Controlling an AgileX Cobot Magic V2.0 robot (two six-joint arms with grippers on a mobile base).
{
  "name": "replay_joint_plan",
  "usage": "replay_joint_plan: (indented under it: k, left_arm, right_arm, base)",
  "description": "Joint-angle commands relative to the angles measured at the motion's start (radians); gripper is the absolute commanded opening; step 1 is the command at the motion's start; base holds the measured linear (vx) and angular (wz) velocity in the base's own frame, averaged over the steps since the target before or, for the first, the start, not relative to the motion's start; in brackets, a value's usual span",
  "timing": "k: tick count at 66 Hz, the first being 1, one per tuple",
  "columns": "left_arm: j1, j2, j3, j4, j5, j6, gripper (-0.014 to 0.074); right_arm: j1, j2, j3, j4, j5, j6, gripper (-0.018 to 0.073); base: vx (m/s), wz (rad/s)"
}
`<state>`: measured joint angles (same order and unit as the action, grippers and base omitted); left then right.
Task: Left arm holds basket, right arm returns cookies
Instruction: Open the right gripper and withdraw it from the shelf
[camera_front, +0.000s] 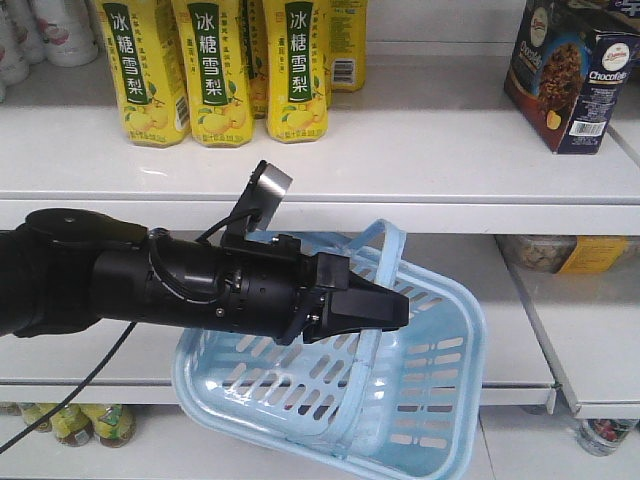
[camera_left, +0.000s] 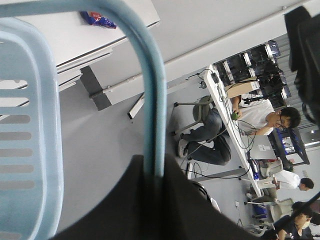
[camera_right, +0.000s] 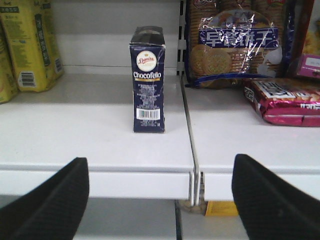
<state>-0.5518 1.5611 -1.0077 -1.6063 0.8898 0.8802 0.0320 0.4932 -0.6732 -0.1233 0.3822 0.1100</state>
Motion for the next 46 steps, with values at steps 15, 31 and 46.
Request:
replay_joint_plan:
  k: [15, 31, 46]
  left_arm:
    - [0.001, -0.051, -0.04, -0.093, 0.017, 0.021, -0.0006]
    - [0.001, -0.051, -0.04, -0.091, 0.017, 0.021, -0.0006]
    - [0.001, -0.051, -0.04, -0.093, 0.015, 0.021, -0.0006]
  right_arm:
    - [-0.002, -0.375, 0.196, 0.037, 0.078, -0.003, 0.0572]
    - [-0.002, -0.503, 0.325, 0.021, 0.052, -0.01, 0.0572]
    - [-0.002, -0.481, 0.423, 0.008, -0.113, -0.003, 0.0572]
  base:
    - [0.0, 0.0]
    - [0.0, 0.0]
    - [0.0, 0.0]
